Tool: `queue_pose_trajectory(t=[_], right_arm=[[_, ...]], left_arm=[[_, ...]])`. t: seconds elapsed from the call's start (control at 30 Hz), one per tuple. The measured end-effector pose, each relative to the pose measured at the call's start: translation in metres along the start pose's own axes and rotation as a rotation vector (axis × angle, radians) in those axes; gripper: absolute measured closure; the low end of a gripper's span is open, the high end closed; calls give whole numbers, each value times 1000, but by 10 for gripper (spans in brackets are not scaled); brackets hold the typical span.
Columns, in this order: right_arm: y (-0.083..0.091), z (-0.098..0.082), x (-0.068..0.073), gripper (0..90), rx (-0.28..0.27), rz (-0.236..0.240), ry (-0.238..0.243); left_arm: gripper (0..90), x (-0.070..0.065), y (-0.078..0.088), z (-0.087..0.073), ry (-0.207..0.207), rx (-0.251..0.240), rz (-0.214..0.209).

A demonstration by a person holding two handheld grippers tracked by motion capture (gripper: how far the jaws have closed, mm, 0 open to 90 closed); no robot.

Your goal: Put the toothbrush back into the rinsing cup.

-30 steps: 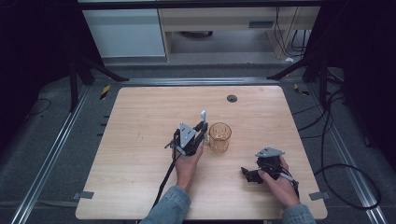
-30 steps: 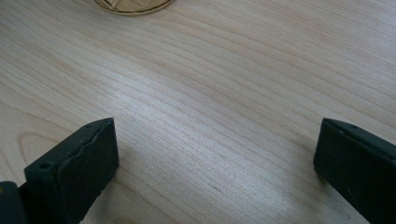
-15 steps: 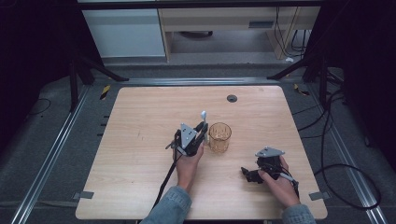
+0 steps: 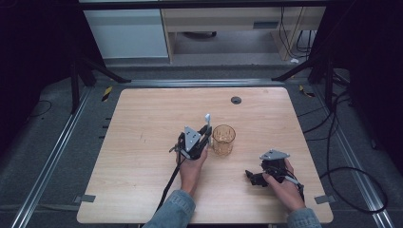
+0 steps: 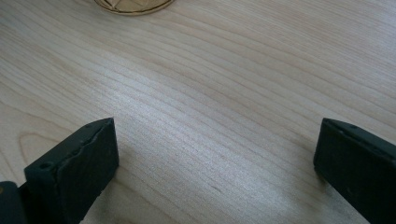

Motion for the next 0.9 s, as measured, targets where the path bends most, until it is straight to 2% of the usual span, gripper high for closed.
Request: queue_pose_trajectory(t=[0.33, 0.9], right_arm=[[0, 0, 0, 4, 1, 0, -2], [0, 0, 0, 4, 0, 0, -1]], left_arm=[[773, 0, 0, 0, 1, 2, -5], [709, 1, 2, 3, 8, -9, 4]])
Point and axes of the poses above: each handheld gripper's, and its own axes: y roughly backward along the jaws, z roughly out of its top, x roughly to its left, the point moved 7 cm from there along -y, roughly forward along the jaws, and after that the axes turned 4 degrees about -z, right-handed, at the moved point
